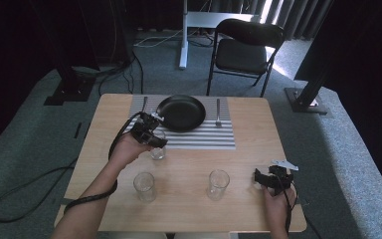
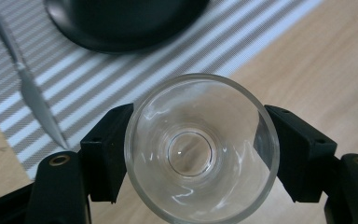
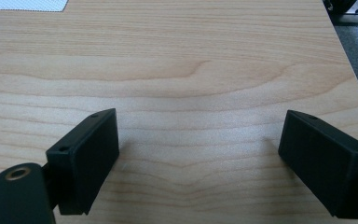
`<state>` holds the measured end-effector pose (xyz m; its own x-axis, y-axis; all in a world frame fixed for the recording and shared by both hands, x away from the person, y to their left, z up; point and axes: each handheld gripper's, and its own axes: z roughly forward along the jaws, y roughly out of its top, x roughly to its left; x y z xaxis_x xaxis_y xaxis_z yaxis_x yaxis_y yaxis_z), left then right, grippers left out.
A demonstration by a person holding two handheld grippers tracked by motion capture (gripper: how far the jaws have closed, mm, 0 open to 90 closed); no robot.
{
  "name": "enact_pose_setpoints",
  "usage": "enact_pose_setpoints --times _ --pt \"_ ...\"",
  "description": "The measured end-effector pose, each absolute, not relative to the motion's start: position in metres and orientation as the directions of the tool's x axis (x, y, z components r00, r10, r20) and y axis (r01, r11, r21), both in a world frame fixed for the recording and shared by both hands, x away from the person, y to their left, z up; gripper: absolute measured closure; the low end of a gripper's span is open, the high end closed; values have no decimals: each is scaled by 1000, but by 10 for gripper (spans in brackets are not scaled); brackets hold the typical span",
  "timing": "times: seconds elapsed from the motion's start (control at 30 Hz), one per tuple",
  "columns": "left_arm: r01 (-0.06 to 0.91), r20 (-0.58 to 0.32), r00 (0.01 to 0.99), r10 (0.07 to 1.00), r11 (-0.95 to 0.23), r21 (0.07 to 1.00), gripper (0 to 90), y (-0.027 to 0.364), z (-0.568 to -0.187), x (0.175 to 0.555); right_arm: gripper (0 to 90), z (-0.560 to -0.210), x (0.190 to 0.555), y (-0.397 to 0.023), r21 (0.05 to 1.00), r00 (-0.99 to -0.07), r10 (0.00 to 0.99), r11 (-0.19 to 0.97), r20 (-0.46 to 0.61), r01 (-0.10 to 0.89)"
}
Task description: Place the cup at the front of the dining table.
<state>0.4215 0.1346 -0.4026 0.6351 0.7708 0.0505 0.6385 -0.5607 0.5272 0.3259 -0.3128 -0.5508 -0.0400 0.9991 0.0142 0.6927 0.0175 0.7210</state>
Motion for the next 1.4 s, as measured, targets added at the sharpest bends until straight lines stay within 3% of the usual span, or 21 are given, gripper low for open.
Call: enact_pose_setpoints --times 0.77,1.13,1.4 --pt "727 11 483 875 -408 552 291 153 -405 478 116 -551 326 -313 721 -39 999 17 15 693" --pt "744 -22 452 892 -363 561 291 165 -415 500 116 -551 326 -313 721 -40 999 18 14 693" --pt "743 8 435 900 -364 562 291 166 -422 515 116 -551 326 -313 721 -40 999 18 14 693"
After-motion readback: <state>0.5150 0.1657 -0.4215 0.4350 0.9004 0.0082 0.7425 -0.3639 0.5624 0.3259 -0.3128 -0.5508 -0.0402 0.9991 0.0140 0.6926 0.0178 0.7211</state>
